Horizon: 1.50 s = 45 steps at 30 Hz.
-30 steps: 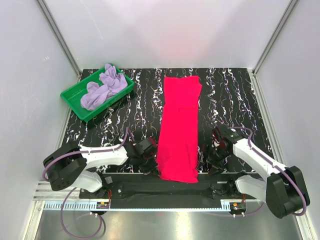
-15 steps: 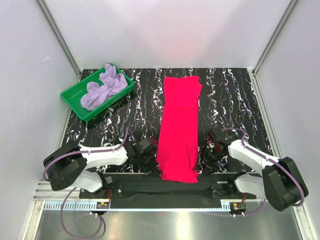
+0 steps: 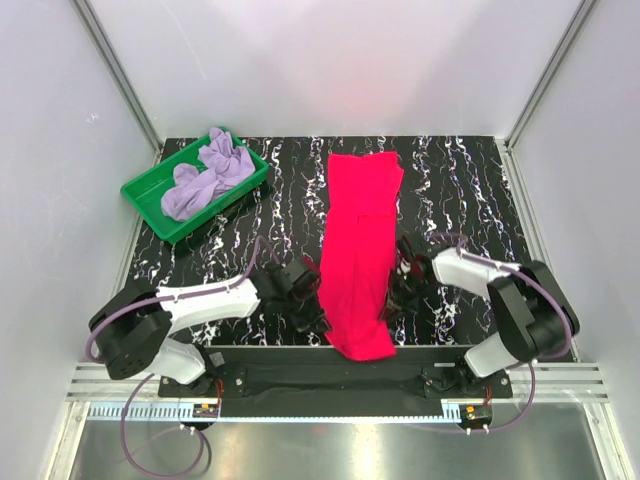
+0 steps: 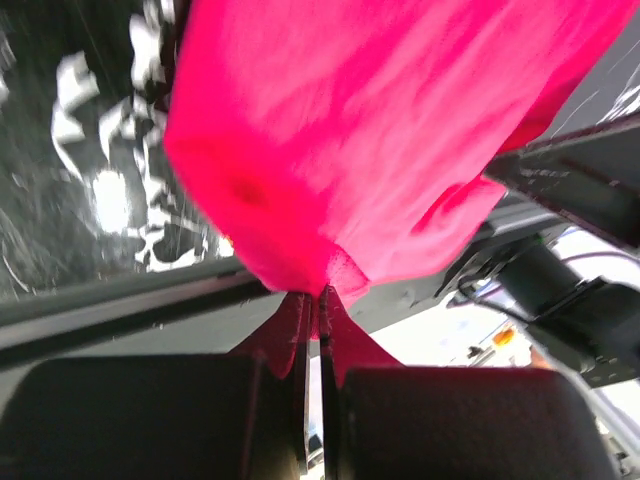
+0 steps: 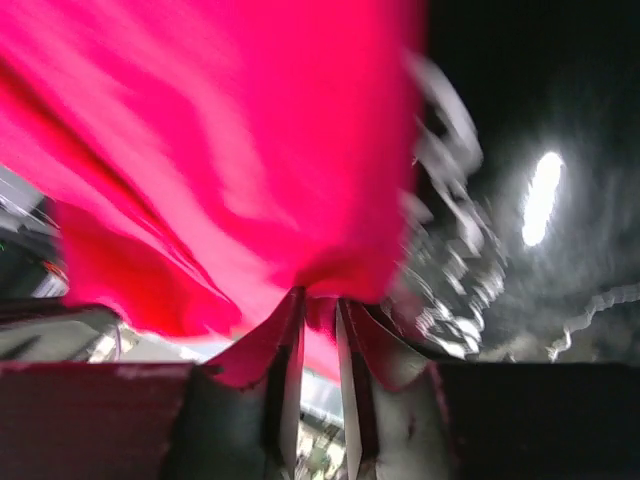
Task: Fold and stack the t-shirts
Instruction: Fold the tshirt
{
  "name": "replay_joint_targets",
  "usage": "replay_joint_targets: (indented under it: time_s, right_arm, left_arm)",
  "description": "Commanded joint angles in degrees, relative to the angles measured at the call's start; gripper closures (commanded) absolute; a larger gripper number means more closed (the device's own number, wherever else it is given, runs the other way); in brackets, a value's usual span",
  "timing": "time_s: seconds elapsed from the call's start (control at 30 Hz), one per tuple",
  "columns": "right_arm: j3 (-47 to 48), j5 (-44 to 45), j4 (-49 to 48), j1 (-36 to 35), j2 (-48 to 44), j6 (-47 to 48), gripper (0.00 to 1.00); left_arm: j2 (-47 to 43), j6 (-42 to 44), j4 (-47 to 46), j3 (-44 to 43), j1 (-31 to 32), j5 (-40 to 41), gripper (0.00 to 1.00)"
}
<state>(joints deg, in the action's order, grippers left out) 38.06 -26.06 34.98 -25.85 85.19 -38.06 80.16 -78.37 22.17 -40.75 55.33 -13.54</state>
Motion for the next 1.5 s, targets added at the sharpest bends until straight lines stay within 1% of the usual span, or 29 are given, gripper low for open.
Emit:
replay_joint_targets:
  time_s: [0.0,0.1,0.2,0.3,0.33,0.37,0.4,0.43,0.47,0.5,0.53,0.6,0.67,0.73,0.77,0.83,0.87,0.97,1.0,1.03,1.13,1.33,1.47]
  right_arm:
    - [7.6,5.1,-1.8,-0.1,3.2,3.4,0.75]
    - [15.2,8.3,0.5,0.5,7.3,5.5,0.75]
    - [19.6,8.8,2.3,2.6,11.7,7.2,0.72]
    - [21.5,7.9,5.4,3.5,14.1,9.3,0.54]
    - [21.1,7.2,6.3,3.5,13.3,9.9,0.46]
    - [20.3,6.6,6.8,3.5,12.3,10.2,0.41]
    - [18.3,6.1,7.0,3.5,10.9,10.2,0.38]
    - [17.1,5.8,7.4,3.5,7.3,10.2,0.35]
    - [16.1,5.6,8.5,3.5,5.3,9.8,0.30]
    - [14.0,4.8,9.0,3.5,3.3,9.5,0.28]
    - [12.7,4.2,9.4,3.4,-1.0,9.2,0.26]
    - [9.6,0.6,9.3,3.3,-4.7,7.1,0.26]
    - [4.4,-4.2,7.7,2.4,-8.3,4.5,0.27]
    - [-0.5,-6.1,5.9,0.2,-11.6,2.0,0.28]
    - [-2.0,-7.1,3.7,-1.9,-12.7,-1.1,0.29]
    - [-5.6,-8.1,1.1,-4.2,-14.6,-5.5,0.33]
    - [-6.7,-8.7,-1.8,-6.7,-14.9,-6.8,0.34]
    - [-9.4,-8.0,-5.6,-9.8,-14.8,-10.5,0.40]
    - [-10.7,-7.9,-6.3,-10.4,-14.7,-11.1,0.42]
    - [-11.3,-7.7,-6.9,-10.5,-15.0,-12.4,0.47]
    - [-13.7,-7.2,-9.4,-10.6,-17.1,-15.1,0.51]
    - [-19.4,-8.8,-20.0,-10.9,-15.2,-20.1,0.52]
    - [-19.9,-8.4,-20.9,-11.8,-14.1,-20.9,0.52]
  left_arm:
    - [2.0,2.7,-0.9,-1.7,-2.9,1.3,1.00]
    - [4.7,5.1,-1.0,-3.5,-5.8,1.6,1.00]
    - [7.6,7.6,0.8,-5.7,-8.5,1.5,1.00]
    - [8.6,8.7,1.6,-6.5,-9.4,0.9,1.00]
    - [8.3,8.8,1.6,-6.1,-9.4,1.0,1.00]
    - [8.2,8.8,1.3,-6.1,-9.4,1.0,1.00]
    - [8.2,8.6,0.9,-5.2,-9.4,0.4,1.00]
    - [8.0,8.4,0.3,-4.7,-9.3,0.0,1.00]
    - [7.8,8.1,0.1,-4.3,-9.4,-0.1,1.00]
    - [7.6,7.9,-0.3,-4.0,-9.4,-0.3,1.00]
    - [7.4,7.7,-0.7,-3.5,-9.4,-0.3,1.00]
    - [7.5,7.5,-0.9,-3.2,-9.4,-0.5,1.00]
    - [7.6,7.6,-1.0,-3.4,-9.4,-0.9,1.00]
    - [7.7,8.0,-0.6,-3.6,-9.4,-0.9,1.00]
    - [7.8,8.1,-0.4,-3.9,-9.3,-0.8,1.00]
    - [8.0,8.3,-0.2,-3.9,-9.4,-1.0,1.00]
    - [8.1,8.3,-0.3,-3.9,-9.4,-1.1,1.00]
    - [8.3,8.3,-0.2,-3.9,-9.4,-1.5,1.00]
    - [8.3,8.4,-0.1,-3.9,-9.4,-1.6,1.00]
    - [8.3,8.4,-0.1,-3.9,-9.4,-1.5,1.00]
    - [8.1,8.6,0.2,-4.2,-9.4,-1.3,1.00]
    - [7.4,8.4,0.5,-3.4,-9.4,-1.1,1.00]
    - [6.7,8.1,0.2,-2.6,-9.4,-1.3,1.00]
